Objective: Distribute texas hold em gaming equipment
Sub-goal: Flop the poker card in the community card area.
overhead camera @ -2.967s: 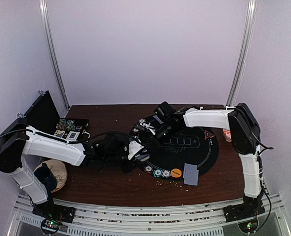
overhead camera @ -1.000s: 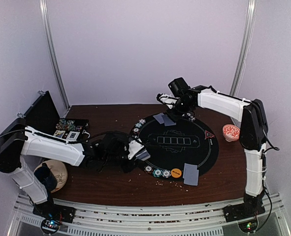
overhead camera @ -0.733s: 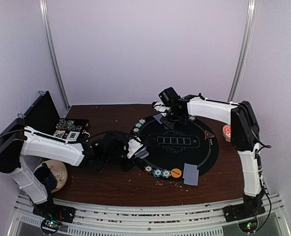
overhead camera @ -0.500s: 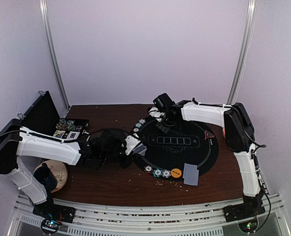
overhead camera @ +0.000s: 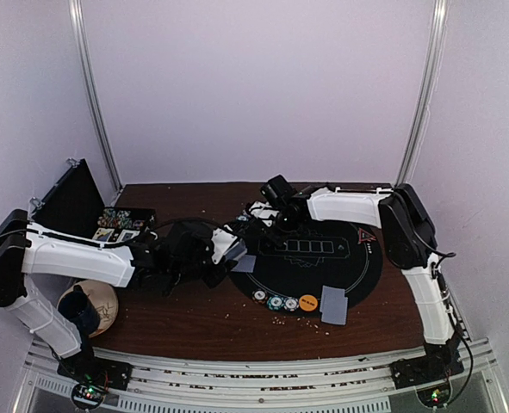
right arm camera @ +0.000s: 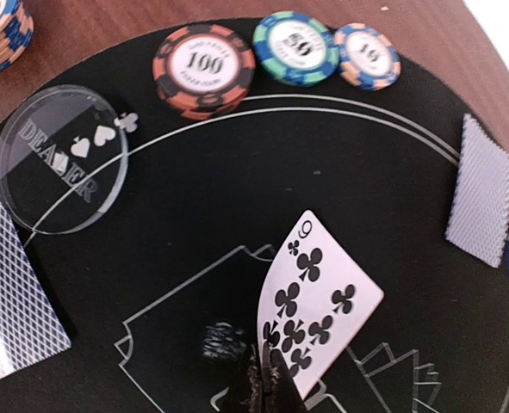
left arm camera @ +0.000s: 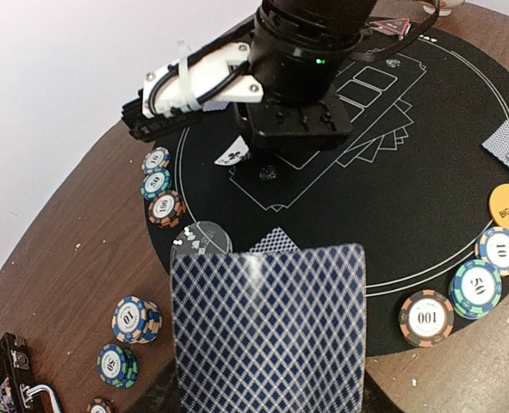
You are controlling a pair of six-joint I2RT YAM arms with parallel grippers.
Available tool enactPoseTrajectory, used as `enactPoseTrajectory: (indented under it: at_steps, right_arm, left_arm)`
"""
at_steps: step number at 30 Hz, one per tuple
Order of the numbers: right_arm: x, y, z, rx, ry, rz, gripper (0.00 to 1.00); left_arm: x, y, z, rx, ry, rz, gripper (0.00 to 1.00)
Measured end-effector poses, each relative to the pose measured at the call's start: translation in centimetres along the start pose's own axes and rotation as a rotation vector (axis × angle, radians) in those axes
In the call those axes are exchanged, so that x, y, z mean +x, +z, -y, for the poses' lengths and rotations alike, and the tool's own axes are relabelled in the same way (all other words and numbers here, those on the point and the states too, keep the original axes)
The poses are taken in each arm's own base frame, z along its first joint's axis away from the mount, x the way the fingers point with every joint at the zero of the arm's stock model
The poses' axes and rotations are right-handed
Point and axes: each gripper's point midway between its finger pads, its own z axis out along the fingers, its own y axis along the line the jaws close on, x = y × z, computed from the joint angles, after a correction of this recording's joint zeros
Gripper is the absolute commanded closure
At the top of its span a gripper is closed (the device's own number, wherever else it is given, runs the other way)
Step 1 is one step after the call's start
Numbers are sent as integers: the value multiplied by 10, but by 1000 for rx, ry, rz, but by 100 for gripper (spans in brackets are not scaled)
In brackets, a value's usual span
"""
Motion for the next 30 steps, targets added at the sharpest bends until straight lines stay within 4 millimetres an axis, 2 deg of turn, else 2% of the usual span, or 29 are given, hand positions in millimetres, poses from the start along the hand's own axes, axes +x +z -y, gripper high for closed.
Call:
enactPoseTrajectory:
  at_steps: [6,17,30]
  right_arm:
    - [1,14,-12,-54,22,-7,100]
    - [-11,18,-18,-75,74,13,100]
    - [-8,20,-3,64,114,-13,100]
  left_arm:
    - [0,0,0,0,-1,0,81]
    - [0,0,0,1,-1,0,81]
    - [0,0,0,2,-1,0,82]
